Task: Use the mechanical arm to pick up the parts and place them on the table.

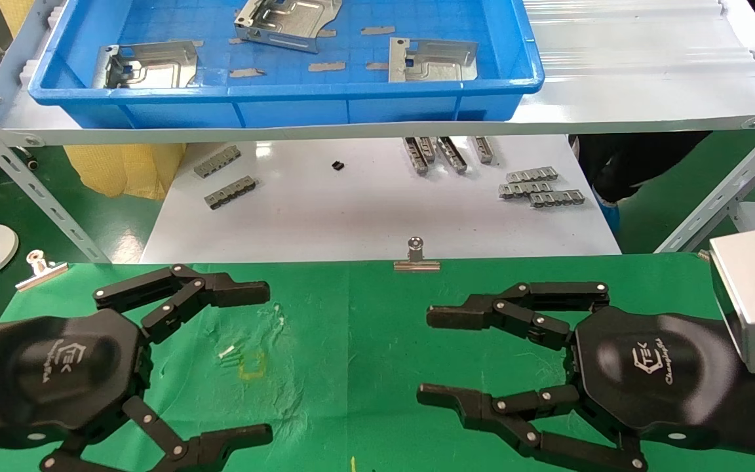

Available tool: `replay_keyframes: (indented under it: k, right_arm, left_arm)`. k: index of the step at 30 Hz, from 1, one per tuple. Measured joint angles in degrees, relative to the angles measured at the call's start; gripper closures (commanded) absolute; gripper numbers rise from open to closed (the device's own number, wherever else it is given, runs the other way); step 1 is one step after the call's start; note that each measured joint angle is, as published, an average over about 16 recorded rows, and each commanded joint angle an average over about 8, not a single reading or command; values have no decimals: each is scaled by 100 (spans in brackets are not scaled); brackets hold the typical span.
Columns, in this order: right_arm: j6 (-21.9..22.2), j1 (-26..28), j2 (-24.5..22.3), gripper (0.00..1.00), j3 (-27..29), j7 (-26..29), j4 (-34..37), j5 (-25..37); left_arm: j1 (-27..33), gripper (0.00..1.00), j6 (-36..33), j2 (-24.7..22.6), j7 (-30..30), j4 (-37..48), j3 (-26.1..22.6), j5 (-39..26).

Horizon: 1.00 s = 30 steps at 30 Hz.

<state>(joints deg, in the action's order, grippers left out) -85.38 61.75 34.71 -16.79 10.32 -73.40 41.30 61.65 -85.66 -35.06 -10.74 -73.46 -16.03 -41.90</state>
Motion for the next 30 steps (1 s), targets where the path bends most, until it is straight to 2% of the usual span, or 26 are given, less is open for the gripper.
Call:
replay_keyframes:
  k: [21,26,30]
  right_arm:
    - [0,0,0,100,-1,-1,1,0]
    - [-1,1,0,100,-2,-2,2,0]
    - [-1,2,0,100,-3,-2,4,-1]
  left_arm:
    - [92,0,75,-26,-11,25,7,-40]
    - [491,0,291,-164,-137,177,-50,-252]
    - [1134,0,573,-448,-320,537,-210,-651]
